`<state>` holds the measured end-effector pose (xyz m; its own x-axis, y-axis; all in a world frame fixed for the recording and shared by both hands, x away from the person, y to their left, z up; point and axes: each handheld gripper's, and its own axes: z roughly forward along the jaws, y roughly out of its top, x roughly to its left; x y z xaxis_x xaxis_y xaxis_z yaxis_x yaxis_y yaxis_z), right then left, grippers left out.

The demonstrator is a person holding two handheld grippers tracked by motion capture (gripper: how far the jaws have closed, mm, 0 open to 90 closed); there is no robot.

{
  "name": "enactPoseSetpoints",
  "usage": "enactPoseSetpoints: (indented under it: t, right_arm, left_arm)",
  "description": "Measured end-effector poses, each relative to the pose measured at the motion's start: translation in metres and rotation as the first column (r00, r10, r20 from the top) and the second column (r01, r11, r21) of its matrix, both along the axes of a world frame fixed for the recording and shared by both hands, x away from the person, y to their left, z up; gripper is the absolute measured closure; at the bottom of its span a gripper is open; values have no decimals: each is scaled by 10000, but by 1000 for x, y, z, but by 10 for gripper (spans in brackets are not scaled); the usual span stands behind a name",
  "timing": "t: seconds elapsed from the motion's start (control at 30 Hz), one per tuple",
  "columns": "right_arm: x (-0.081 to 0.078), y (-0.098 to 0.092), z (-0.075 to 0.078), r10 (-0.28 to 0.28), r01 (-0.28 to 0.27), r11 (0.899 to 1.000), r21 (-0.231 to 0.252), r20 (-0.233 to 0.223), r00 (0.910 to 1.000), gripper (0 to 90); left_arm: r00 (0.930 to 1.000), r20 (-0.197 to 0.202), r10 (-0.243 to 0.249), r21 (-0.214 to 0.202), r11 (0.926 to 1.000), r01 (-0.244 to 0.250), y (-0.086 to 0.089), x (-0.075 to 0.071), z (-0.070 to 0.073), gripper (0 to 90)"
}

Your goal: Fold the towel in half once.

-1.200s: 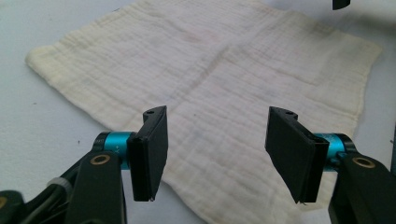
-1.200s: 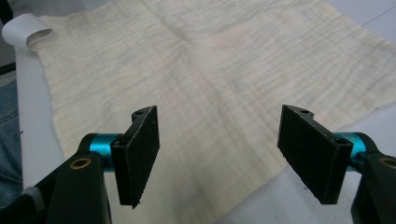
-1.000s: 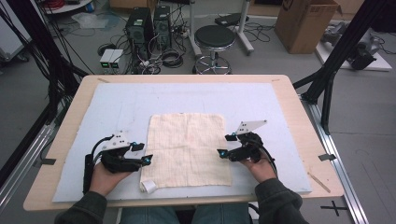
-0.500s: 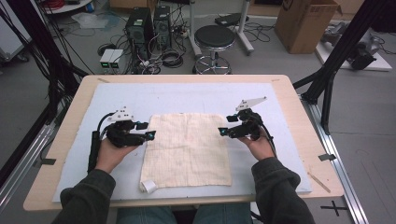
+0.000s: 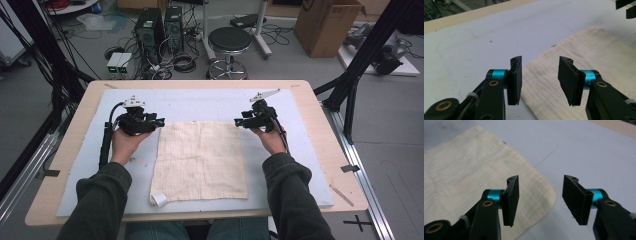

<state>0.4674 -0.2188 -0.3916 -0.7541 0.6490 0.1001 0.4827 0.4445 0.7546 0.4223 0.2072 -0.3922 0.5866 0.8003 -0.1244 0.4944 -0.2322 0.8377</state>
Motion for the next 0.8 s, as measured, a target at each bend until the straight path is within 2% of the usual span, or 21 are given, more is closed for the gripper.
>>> enactPoseSetpoints:
  t: [0.13,0.33,0.43,0.5,0.63,0.7,0.8]
  right_arm:
    - [10,1,-14,-408,405,9991,-77,-423,9983,535]
    - [20,0,-30,-735,693,9967,-421,-1081,9914,592]
    - [22,-1,-35,-887,861,9960,-253,-1268,9880,603]
    - [23,0,-38,-947,910,9953,-332,-1362,9861,606]
    - [25,1,-42,-984,921,9946,-470,-1546,9831,620]
    - [25,1,-43,-1013,956,9944,-456,-1463,9840,639]
    - [25,4,-43,-949,884,9947,-524,-1389,9857,698]
  left_arm:
    - [9982,-501,322,217,9993,-312,-3,11,-15,556]
    - [9940,-787,765,541,9959,-724,-11,21,-32,607]
    - [9881,-944,1217,726,9907,-1150,-13,24,-39,593]
    - [9860,-985,1347,571,9899,-1296,-14,25,-42,569]
    - [9835,-1256,1303,851,9891,-1201,-18,28,-48,595]
    - [9838,-1196,1334,943,9880,-1225,-19,28,-49,608]
    - [9871,-1231,1021,799,9925,-927,-20,28,-49,640]
